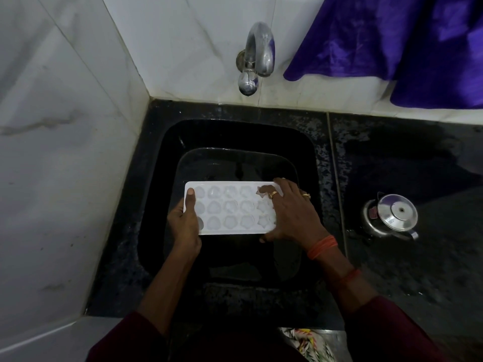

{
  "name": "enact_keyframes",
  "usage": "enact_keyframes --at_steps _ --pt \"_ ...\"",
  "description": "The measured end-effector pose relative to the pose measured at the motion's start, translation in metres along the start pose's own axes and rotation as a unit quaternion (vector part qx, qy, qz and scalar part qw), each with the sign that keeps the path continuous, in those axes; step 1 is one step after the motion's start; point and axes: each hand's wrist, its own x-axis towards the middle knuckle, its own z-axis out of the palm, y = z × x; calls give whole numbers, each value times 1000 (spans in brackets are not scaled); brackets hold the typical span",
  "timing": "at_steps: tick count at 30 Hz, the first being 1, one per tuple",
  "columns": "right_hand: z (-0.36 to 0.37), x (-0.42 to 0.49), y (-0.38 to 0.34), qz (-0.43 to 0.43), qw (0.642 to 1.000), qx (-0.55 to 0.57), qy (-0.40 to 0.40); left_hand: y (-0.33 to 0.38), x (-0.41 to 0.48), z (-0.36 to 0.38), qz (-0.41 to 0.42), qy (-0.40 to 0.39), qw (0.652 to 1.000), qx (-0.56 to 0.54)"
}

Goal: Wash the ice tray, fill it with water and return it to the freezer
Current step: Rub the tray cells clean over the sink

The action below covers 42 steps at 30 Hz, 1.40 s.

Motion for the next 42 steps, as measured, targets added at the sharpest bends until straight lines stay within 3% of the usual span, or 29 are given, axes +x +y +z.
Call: enact_keyframes --at_steps 31,42 --pt "4 -6 -4 -18 1000 11 11 -2 1 -2 11 2 1000 5" --pt "20 -9 -1 -53 995 21 84 0 5 -6 13 3 1000 8"
